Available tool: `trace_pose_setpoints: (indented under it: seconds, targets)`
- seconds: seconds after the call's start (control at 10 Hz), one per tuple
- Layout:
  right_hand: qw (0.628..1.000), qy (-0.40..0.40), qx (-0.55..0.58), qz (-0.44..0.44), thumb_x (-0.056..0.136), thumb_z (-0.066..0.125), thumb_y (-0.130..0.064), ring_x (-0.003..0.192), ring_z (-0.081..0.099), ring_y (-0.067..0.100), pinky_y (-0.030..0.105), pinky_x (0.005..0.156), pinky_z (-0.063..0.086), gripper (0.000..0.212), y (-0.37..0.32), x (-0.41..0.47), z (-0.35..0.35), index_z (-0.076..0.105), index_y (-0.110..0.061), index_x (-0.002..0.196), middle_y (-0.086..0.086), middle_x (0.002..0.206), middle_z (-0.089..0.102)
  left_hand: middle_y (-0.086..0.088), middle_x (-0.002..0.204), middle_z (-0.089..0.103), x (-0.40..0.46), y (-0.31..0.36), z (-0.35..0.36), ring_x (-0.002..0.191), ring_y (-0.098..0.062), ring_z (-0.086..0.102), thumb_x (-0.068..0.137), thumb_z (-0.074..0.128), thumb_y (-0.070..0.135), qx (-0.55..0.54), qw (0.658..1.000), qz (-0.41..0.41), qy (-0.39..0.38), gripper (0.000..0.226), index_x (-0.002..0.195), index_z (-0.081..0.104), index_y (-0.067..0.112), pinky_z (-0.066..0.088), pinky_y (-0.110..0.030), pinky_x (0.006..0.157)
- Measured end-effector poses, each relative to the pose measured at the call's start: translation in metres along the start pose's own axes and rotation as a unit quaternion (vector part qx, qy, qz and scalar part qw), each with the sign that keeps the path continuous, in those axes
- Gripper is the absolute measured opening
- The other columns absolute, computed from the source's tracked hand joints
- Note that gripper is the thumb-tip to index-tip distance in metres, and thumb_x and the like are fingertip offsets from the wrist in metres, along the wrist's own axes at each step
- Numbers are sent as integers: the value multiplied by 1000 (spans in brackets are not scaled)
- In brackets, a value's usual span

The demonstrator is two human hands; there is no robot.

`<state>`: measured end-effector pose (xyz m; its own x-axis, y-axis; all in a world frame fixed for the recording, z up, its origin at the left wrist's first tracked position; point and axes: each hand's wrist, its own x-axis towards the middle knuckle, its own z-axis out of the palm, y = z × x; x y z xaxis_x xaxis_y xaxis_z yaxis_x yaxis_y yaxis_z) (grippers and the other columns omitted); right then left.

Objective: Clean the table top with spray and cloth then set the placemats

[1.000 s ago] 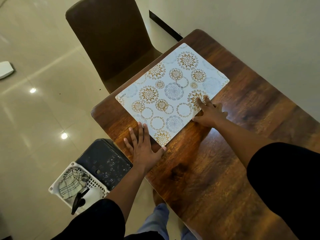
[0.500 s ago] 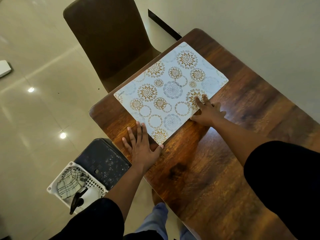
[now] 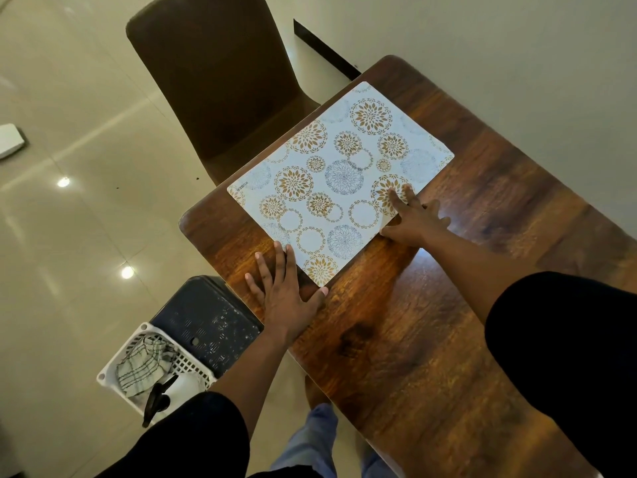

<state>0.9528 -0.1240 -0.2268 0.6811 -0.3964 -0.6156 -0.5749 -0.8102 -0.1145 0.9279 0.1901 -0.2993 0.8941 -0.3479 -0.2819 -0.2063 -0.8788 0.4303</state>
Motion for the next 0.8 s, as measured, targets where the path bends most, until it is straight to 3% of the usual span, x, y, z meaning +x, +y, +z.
trace_pose_setpoints:
  seconds: [0.2, 0.3, 0.4, 0.5, 0.6, 0.7, 0.8]
  targets:
    - [1000, -2, -1, 3, 92, 59, -59, 153, -6, 46, 70, 112, 18, 93, -2, -2, -1, -4, -47, 159, -11, 169, -17, 9, 173, -37, -2, 5, -6, 155, -29, -44, 87, 37, 85, 26, 999, -10, -32, 115, 169, -20, 29, -27, -62, 123]
    - [1000, 29, -9, -4, 96, 58, -49, 153, 3, 45, 66, 114, 23, 83, -9, -11, 7, 6, -43, 161, -4, 171, -6, 3, 174, -35, -3, 14, -17, 156, -36, -40, 92, 36, 84, 73, 995, -24, -62, 114, 169, -23, 24, -18, -68, 125]
    - [997, 45, -46, -30, 99, 55, -41, 152, 13, 44, 63, 114, 29, 74, -15, -30, 18, 13, -37, 161, 3, 171, 5, -7, 178, -25, 0, 27, -35, 159, -43, -33, 91, 40, 88, 121, 987, -32, -98, 120, 170, -14, 15, -11, -76, 124]
    - [998, 11, -51, -46, 99, 54, -38, 151, 19, 40, 62, 115, 26, 70, -17, -57, 21, 20, -35, 160, 4, 170, 9, -18, 179, -9, 9, 45, -58, 160, -46, -28, 84, 33, 98, 200, 970, -29, -137, 129, 170, 3, 7, -12, -79, 121]
    - [999, -20, -38, -15, 98, 52, -38, 146, 31, 34, 55, 115, 29, 61, -11, -85, 21, 35, -34, 156, 5, 164, 29, -23, 178, 10, 20, 61, -85, 163, -48, -16, 84, 37, 96, 259, 949, -16, -181, 122, 166, 26, 7, -9, -81, 121]
    - [999, -3, -35, 21, 98, 50, -36, 141, 36, 32, 50, 111, 31, 48, 3, -115, 16, 51, -28, 146, 6, 153, 46, -23, 178, 8, 19, 74, -107, 163, -48, -13, 93, 46, 84, 272, 937, -15, -221, 108, 168, 26, 9, -8, -78, 124]
    - [998, 23, -22, 56, 97, 49, -28, 135, 45, 28, 47, 108, 38, 45, 30, -131, 12, 54, -30, 142, 1, 148, 53, -23, 178, 12, 14, 90, -114, 163, -50, -10, 101, 60, 56, 274, 925, -21, -262, 83, 166, 32, 12, -3, -76, 126]
